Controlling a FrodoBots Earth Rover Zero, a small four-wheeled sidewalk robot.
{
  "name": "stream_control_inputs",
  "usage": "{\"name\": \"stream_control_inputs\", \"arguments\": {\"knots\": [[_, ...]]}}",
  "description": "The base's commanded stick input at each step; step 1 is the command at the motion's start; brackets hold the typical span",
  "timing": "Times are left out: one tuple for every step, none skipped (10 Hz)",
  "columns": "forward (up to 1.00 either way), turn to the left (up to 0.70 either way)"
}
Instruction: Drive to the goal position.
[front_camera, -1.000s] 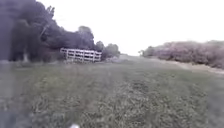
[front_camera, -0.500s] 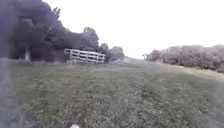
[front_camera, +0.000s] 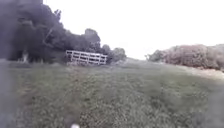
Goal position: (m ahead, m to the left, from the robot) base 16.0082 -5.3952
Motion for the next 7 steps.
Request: {"name": "stream_control_inputs", "arguments": {"knots": [[0.7,0.0],[0.7,0.0],[0.7,0.0],[0.7,0.0],[0.7,0.0],[0.7,0.0],[0.7,0.0]]}}
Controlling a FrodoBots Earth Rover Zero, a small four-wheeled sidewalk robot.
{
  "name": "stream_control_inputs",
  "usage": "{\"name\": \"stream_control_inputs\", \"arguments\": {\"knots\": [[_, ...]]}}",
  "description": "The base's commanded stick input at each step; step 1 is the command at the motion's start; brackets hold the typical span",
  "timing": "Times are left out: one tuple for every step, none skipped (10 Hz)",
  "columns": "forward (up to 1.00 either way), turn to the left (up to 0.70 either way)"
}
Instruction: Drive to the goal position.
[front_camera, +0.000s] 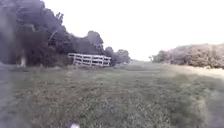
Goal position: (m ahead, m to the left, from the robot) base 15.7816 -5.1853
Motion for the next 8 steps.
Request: {"name": "stream_control_inputs", "arguments": {"knots": [[0.7,0.0],[0.7,0.0],[0.7,0.0],[0.7,0.0],[0.7,0.0],[0.7,0.0],[0.7,0.0],[0.7,0.0]]}}
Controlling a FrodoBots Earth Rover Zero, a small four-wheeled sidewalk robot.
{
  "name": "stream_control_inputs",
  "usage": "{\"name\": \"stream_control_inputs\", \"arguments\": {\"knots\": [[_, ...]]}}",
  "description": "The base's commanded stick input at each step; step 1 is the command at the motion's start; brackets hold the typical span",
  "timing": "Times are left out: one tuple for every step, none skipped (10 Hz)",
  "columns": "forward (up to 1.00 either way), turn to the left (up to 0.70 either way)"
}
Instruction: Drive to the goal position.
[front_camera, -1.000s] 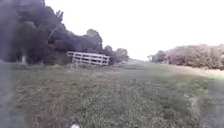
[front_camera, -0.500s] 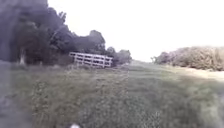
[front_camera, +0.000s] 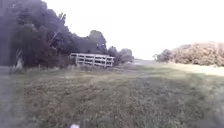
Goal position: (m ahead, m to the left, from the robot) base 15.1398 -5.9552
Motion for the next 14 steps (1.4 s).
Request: {"name": "stream_control_inputs", "arguments": {"knots": [[0.7,0.0],[0.7,0.0],[0.7,0.0],[0.7,0.0],[0.7,0.0],[0.7,0.0],[0.7,0.0],[0.7,-0.01],[0.7,-0.02],[0.7,-0.17],[0.7,-0.29],[0.7,-0.29],[0.7,-0.29],[0.7,-0.29]]}}
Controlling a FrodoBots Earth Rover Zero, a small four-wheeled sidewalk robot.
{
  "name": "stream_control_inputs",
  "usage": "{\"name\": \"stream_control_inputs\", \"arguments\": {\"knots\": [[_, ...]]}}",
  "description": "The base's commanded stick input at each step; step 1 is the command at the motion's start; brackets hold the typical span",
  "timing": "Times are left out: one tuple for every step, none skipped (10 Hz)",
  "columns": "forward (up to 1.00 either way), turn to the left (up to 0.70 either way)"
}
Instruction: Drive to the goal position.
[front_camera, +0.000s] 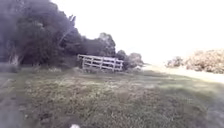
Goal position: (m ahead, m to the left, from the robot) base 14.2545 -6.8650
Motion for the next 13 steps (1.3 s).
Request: {"name": "stream_control_inputs", "arguments": {"knots": [[0.7,-0.29],[0.7,-0.11],[0.7,0.0],[0.7,0.0],[0.7,0.0],[0.7,0.0],[0.7,0.0],[0.7,0.0],[0.7,-0.01],[0.7,-0.12],[0.7,-0.23],[0.7,-0.33],[0.7,-0.33]]}}
